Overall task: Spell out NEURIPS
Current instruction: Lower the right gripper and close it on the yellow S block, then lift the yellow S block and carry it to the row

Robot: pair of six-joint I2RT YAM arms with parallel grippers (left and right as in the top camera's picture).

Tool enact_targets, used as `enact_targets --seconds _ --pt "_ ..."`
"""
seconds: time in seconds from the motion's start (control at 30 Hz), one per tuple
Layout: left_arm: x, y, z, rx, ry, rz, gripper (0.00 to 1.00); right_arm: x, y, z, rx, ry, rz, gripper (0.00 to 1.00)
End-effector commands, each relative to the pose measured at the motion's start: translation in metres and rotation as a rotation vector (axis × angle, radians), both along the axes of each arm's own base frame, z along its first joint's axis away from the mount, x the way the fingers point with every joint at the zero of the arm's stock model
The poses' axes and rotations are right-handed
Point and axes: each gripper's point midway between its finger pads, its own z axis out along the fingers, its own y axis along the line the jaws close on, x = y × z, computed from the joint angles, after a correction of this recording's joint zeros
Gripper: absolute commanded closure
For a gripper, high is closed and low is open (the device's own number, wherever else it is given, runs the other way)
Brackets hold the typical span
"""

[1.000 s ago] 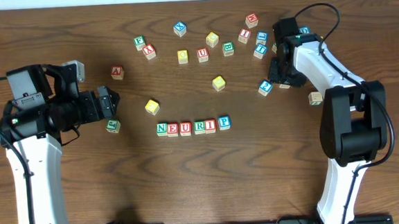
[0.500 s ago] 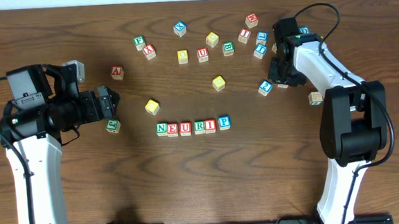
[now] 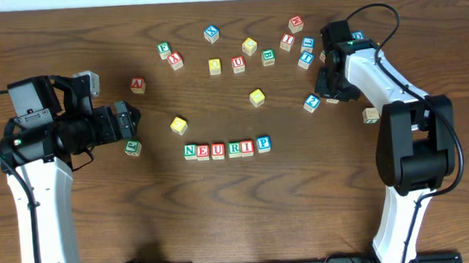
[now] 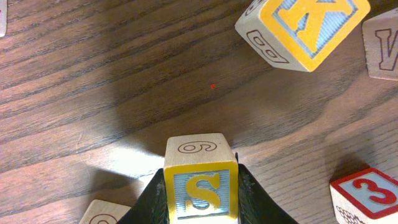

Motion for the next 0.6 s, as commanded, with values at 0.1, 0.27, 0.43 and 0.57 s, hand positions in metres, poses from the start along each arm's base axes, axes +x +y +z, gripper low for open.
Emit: enact_targets --seconds 0.1,0.27,0.43,0.57 --pt "0.003 0.003 0.008 0.009 -0.021 0.01 0.01 0.001 -0.001 0.007 -0.002 0.007 0.001 0.83" --pt "0.003 0.003 0.008 0.009 -0.021 0.01 0.01 0.007 0.0 0.021 0.0 -0.005 0.001 0.84" --pt "0.003 0.003 0.008 0.009 -0.021 0.01 0.01 0.014 0.001 0.042 0.0 -0.016 0.004 0.86" --pt "0.003 0.003 0.008 0.009 -0.021 0.01 0.01 0.02 0.003 0.065 0.0 -0.031 0.022 0.88"
